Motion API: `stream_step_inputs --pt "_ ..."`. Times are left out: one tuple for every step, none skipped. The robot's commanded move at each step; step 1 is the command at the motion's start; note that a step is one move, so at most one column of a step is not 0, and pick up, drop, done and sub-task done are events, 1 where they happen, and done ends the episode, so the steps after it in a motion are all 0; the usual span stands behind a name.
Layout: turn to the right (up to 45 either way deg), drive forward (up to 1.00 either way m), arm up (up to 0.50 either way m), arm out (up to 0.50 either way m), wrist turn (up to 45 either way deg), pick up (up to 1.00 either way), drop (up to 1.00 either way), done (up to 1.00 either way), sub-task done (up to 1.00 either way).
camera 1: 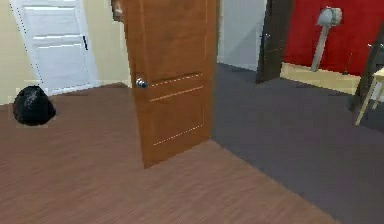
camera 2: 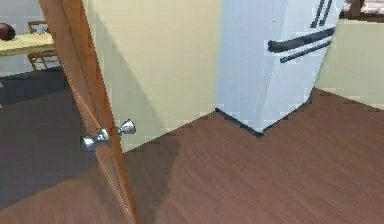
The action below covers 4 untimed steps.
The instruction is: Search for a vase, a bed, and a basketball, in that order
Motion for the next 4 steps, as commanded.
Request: stream_step_inputs --pt "0.0 0.80 0.00 0.00 0.0 0.00 0.00 0.00 0.00" --pt "45.0 0.00 0.00 0.00 0.0 0.00 0.00 0.00 0.00" --pt "6.0 0.00 0.00 0.00 0.0 0.00 0.00 0.00 0.00" --pt "0.0 0.45 0.00 0.00 0.0 0.00 0.00 0.00 0.00"
